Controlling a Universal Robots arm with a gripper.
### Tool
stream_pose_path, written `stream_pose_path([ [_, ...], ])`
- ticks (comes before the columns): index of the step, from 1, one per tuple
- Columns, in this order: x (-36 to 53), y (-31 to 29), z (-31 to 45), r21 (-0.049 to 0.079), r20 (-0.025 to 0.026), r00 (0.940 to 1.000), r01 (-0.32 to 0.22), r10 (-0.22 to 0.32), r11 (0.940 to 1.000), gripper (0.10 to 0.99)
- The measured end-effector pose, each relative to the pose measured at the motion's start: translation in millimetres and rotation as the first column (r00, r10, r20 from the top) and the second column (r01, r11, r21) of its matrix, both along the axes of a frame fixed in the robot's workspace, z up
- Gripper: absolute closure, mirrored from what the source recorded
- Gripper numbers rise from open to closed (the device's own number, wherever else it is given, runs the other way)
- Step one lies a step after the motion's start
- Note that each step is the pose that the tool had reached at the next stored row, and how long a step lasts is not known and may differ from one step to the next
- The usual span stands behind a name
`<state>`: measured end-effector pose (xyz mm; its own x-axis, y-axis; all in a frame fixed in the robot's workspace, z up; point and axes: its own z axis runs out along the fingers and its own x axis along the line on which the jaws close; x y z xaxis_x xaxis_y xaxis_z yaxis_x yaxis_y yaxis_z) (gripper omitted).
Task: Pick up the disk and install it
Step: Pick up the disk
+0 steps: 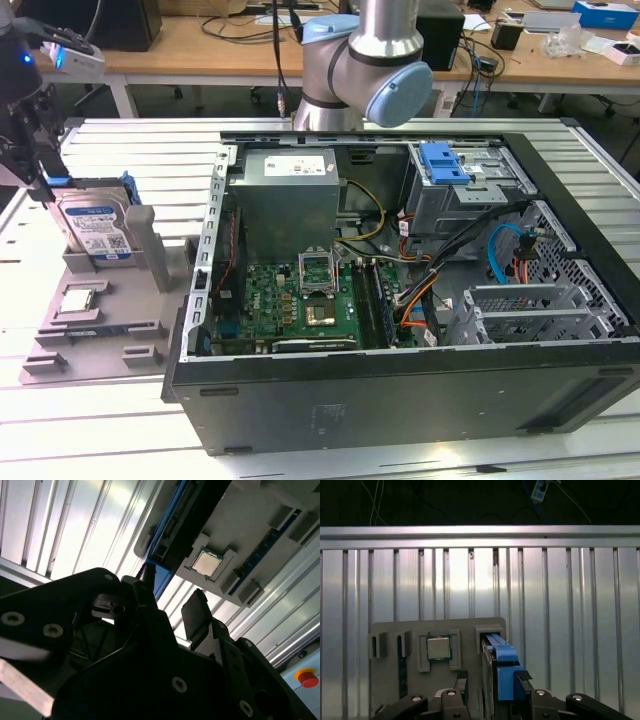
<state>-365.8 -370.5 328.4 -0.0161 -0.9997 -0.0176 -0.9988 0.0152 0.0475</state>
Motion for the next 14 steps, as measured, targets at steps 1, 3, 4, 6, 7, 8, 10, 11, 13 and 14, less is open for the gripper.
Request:
stream_pose_path([
  [1,-0.7,-0.2,0.6,0.001,0.0040,1.0000,0.000,0.000,1.0000,0.604],
  [3,-1.1,-0.2,4.1,0.003,0.0112,0.9999,0.000,0.000,1.0000,0.604],
  [4,-1.2,-0.2,11.5,0.001,0.0098,1.0000,0.000,0.000,1.0000,0.604],
  [6,-1.3,1.0,13.8,0.001,0.0094,1.0000,0.000,0.000,1.0000,0.604],
  [7,-0.8,2.9,12.4,0.001,0.0076,1.0000,0.000,0.000,1.0000,0.604],
  [8,0.1,5.7,9.9,0.001,0.0048,1.0000,0.000,0.000,1.0000,0.604],
  [10,1.4,8.5,7.2,0.001,0.0023,1.0000,0.000,0.000,1.0000,0.604],
  [11,2.7,10.2,4.1,-0.003,0.0002,1.0000,0.000,0.000,1.0000,0.604],
  [13,4.4,11.0,-0.7,-0.009,-0.0017,1.0000,-0.001,0.001,1.0000,0.604],
  [14,5.1,11.5,-2.8,-0.010,-0.0024,1.0000,-0.001,0.001,0.9999,0.604],
])
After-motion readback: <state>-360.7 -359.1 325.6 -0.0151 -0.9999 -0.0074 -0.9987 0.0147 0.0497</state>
